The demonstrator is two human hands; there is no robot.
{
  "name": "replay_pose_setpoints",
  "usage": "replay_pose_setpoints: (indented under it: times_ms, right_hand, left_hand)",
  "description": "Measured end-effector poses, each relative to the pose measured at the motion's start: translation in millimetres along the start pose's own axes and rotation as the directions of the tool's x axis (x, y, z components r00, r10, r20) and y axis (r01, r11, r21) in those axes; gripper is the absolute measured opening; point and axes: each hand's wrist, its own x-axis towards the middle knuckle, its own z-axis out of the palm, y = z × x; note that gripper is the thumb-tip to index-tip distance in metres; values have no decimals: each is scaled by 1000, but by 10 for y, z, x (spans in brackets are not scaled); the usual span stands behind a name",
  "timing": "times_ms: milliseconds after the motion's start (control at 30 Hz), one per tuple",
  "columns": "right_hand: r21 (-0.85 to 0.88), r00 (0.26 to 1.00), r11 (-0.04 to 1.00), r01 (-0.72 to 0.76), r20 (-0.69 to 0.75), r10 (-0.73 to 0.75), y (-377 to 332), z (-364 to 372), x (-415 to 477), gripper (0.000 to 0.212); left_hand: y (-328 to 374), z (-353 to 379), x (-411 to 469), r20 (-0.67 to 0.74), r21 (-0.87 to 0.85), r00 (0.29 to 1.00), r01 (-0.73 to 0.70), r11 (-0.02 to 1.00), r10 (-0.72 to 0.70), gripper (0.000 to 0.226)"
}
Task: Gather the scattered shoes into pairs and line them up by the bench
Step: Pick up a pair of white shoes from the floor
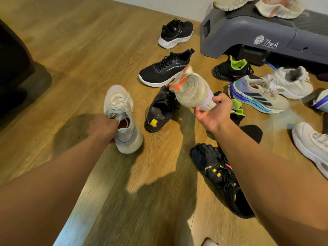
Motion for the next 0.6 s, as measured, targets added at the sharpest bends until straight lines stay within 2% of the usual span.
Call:
replay_pose_setpoints:
  times_ms: [67,133,200,267,367,433,467,500,600]
  right_hand:
    - [-160,1000,987,5,20,-2,-9,79,-25,35]
    - [-412,995,908,70,97,-32,-34,223,-70,30]
    - [-698,976,689,195,208,-66,-24,397,-132,30]
    - [-863,944,385,326,321,-79,47,574,-208,44]
    - [-846,845,-40,532,533,-47,329,821,-358,50]
    - [-720,770,-344,603,638,15,625,928,-474,51]
    - [-647,743,-453,613,668,50,788,962,-528,51]
    - [-592,722,-513,621,687,81,949,983,-566,49]
    - [-518,694,-564,644,705,145,1354,986,-613,42]
  left_hand:
    - [-11,-17,1,-8,25,1000,-8,1000,8,19]
    - [-28,-37,13,-15,69,1000,-24,997,26,20]
    - [-50,-59,28,-13,99,999,-37,994,39,23]
    - [-88,-79,40,-8,120,999,-43,992,44,26]
    - [-206,-142,62,-16,149,999,-38,988,41,32]
    - [-323,-211,74,-9,154,1000,-12,988,14,33]
    - [-388,-253,76,-7,149,1000,5,989,-4,33]
    - [-459,-297,78,-9,146,1000,19,989,-18,33]
    - [-683,-410,55,-18,134,999,42,990,-40,28]
